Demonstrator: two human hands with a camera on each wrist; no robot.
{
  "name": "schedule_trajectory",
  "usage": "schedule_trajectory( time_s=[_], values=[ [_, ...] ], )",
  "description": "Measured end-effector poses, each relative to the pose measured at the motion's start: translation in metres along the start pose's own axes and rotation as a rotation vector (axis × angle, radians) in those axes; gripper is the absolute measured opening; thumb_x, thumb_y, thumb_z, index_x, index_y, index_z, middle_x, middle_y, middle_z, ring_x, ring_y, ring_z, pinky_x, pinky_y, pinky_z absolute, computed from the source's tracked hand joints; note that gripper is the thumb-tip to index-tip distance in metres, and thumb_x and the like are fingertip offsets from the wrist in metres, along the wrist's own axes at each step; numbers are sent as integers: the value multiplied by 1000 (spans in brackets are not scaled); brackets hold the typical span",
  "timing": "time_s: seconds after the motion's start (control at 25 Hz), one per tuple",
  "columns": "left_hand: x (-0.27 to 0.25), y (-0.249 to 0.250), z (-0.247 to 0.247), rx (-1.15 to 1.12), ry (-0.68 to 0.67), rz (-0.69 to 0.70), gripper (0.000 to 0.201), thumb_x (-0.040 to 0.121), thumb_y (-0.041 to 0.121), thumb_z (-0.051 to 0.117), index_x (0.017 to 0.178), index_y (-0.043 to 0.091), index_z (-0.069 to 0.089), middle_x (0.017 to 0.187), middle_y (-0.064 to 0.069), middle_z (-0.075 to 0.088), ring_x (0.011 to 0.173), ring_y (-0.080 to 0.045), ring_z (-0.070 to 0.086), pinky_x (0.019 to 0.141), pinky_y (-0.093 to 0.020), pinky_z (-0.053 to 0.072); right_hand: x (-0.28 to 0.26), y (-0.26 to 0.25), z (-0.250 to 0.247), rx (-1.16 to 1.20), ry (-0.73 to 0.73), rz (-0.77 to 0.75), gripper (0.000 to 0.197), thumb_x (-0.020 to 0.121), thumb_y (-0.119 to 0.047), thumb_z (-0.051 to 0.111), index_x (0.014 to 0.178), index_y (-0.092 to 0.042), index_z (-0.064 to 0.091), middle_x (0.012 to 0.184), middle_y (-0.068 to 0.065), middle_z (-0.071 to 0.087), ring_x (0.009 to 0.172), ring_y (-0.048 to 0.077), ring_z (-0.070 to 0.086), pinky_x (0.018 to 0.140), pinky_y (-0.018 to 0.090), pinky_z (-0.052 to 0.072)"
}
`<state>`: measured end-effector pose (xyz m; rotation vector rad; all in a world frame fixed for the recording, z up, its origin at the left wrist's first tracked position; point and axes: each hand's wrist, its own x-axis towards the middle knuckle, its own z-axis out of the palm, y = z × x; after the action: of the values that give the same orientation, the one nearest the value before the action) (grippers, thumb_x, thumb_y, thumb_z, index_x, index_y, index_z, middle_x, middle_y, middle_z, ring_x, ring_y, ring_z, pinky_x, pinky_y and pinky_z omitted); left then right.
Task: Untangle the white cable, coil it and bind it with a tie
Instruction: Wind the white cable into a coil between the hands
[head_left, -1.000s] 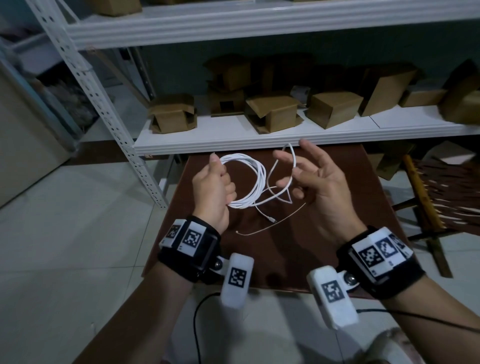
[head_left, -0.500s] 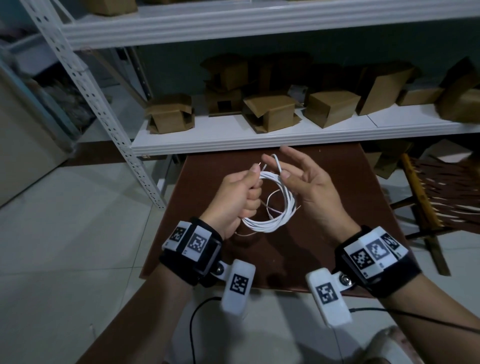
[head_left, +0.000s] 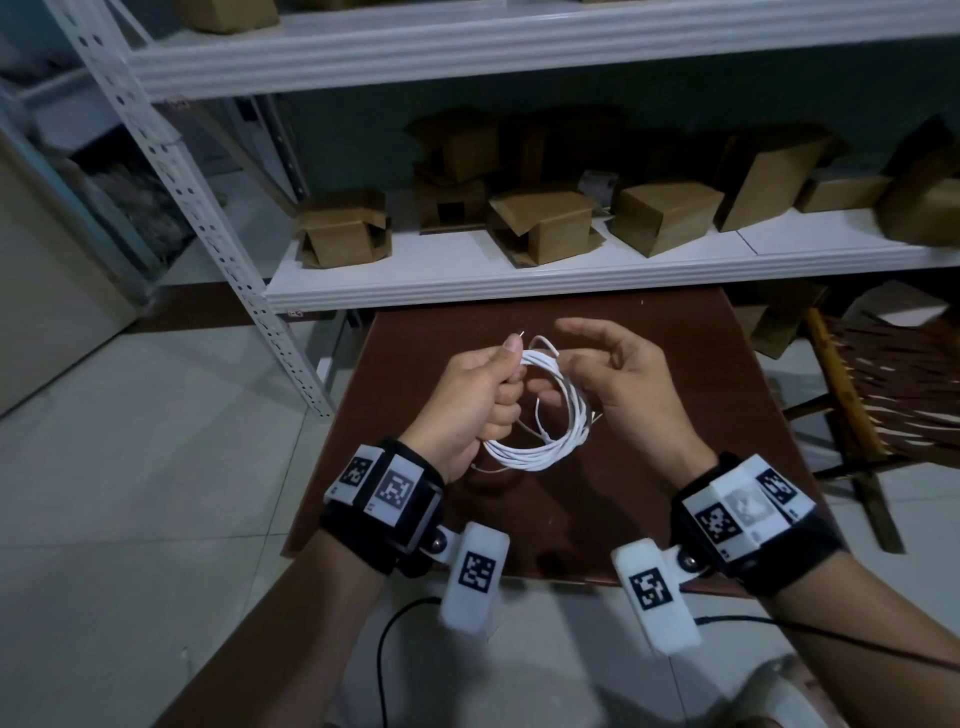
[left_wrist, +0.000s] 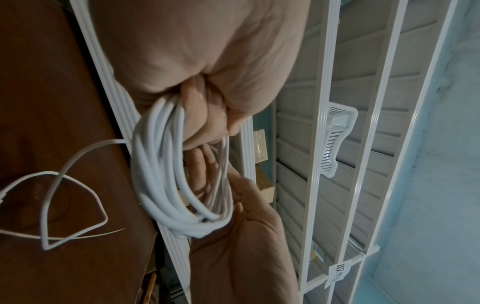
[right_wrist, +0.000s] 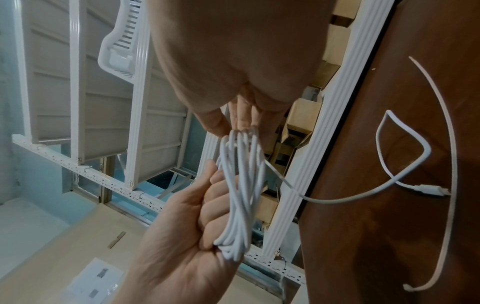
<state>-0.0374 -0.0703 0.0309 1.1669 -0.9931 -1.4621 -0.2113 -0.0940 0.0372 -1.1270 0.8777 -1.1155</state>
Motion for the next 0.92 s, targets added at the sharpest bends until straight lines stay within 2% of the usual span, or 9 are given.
schedule_trajectory(
  time_s=[0.12,0.2,0.36,0.48,0.6,0.72,0.84,0.92],
  values=[
    [2,-1,-2,11,26,-5,41,109,39,48,74,20,43,59,5,27,41,-3,19,33,-14,14,2,3,-1,-150,51,-85,38,91,16,57,121,-4,66,91,6,82,77,25,71,66,30,56],
    [3,0,-3,13,37,-3,41,109,39,48,74,20,43,59,5,27,42,-3,19,33,-15,15,2,3,-2,-133,77,-109,36,92,17,56,119,-3,67,94,5,82,79,17,74,66,24,57],
    [2,1,-2,36,42,8,41,110,39,47,74,20,43,59,4,26,42,-4,19,34,-15,15,0,3,-2,-125,23,-132,33,96,13,57,124,-2,66,99,6,82,84,12,76,69,20,59],
    [1,-2,1,45,30,13,41,110,40,47,75,19,43,58,5,27,41,-3,19,35,-15,12,-4,8,4,-90,-41,-96,28,104,5,52,127,-3,66,107,10,81,90,22,78,78,26,63],
    [0,-4,3,54,17,22,41,110,39,46,74,19,43,56,6,28,40,-2,19,34,-15,12,-3,16,9,-103,-75,-84,27,108,-2,48,126,-5,67,109,8,79,93,20,78,79,28,63],
    [-1,-4,5,82,22,22,41,110,38,46,74,19,43,53,8,32,39,-2,20,33,-15,13,-3,21,8,-277,-94,-175,26,106,-5,55,127,-12,69,111,4,79,96,20,77,85,30,61],
    [-2,-2,5,128,40,18,41,110,39,46,74,19,43,55,6,30,39,-3,21,34,-15,15,-6,25,6,-480,-122,-270,32,102,-4,61,127,-22,68,100,-1,78,83,18,75,79,36,61],
    [-2,-4,7,189,65,22,42,110,41,45,75,18,44,55,5,32,40,-5,23,35,-17,18,-7,24,5,-552,-103,-292,33,101,-4,61,125,-26,68,88,3,75,70,14,68,71,40,57]
  ],
)
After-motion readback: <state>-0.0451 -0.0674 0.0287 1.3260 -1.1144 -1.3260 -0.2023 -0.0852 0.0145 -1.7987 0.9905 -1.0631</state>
